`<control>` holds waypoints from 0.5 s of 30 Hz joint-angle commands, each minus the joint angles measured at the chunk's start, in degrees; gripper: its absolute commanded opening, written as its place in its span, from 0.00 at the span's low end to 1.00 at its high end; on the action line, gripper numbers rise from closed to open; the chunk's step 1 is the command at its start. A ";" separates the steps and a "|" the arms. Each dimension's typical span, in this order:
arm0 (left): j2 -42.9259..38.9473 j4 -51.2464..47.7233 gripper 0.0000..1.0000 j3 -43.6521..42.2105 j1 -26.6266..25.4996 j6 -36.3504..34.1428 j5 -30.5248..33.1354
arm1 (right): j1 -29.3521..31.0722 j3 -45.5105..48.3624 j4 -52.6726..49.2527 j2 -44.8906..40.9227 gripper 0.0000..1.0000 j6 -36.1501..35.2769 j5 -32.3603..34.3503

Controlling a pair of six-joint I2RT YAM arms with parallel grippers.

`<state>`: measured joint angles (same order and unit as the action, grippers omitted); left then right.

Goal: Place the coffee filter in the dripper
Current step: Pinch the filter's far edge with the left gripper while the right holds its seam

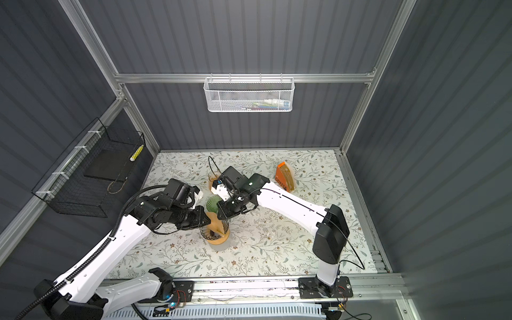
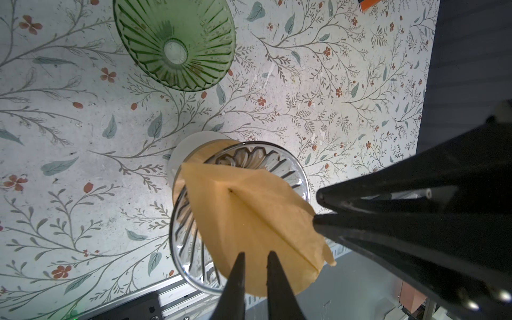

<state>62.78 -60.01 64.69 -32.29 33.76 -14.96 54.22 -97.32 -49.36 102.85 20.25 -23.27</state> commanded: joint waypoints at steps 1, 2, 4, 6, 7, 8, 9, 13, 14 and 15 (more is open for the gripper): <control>-1.05 -1.69 0.17 -0.88 -0.40 0.67 0.46 | 0.52 -2.08 -2.47 1.15 0.16 -1.52 1.95; -1.07 -1.69 0.17 -0.96 -0.40 0.65 0.50 | 0.62 -2.29 -2.64 1.25 0.15 -1.53 2.00; -1.13 -1.61 0.17 -1.13 -0.40 0.71 0.61 | 0.80 -2.36 -2.71 1.41 0.15 -1.53 2.08; -1.16 -1.60 0.17 -1.23 -0.40 0.74 0.76 | 1.04 -2.49 -2.75 1.66 0.14 -1.53 2.25; -1.17 -1.60 0.16 -1.32 -0.40 0.70 0.75 | 1.15 -2.60 -2.78 1.81 0.13 -1.63 2.39; -1.15 -1.60 0.17 -1.40 -0.40 0.71 0.72 | 1.24 -2.61 -2.88 1.96 0.13 -1.62 2.58; -1.25 -1.60 0.16 -1.49 -0.40 0.71 0.77 | 1.37 -2.78 -3.11 2.09 0.13 -1.69 2.85; -1.40 -1.60 0.16 -1.43 -0.40 0.74 0.98 | 1.76 -3.40 -3.94 2.27 0.14 -2.06 3.49; -1.37 -1.60 0.16 -1.49 -0.40 0.70 0.97 | 1.73 -3.49 -3.98 2.19 0.14 -2.06 3.47; -1.43 -1.58 0.16 -1.48 -0.40 0.70 1.00 | 1.85 -3.49 -3.87 2.02 0.14 -2.06 3.49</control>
<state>62.52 -60.40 63.61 -32.29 33.93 -14.50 55.70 -99.13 -51.86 104.42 19.03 -20.75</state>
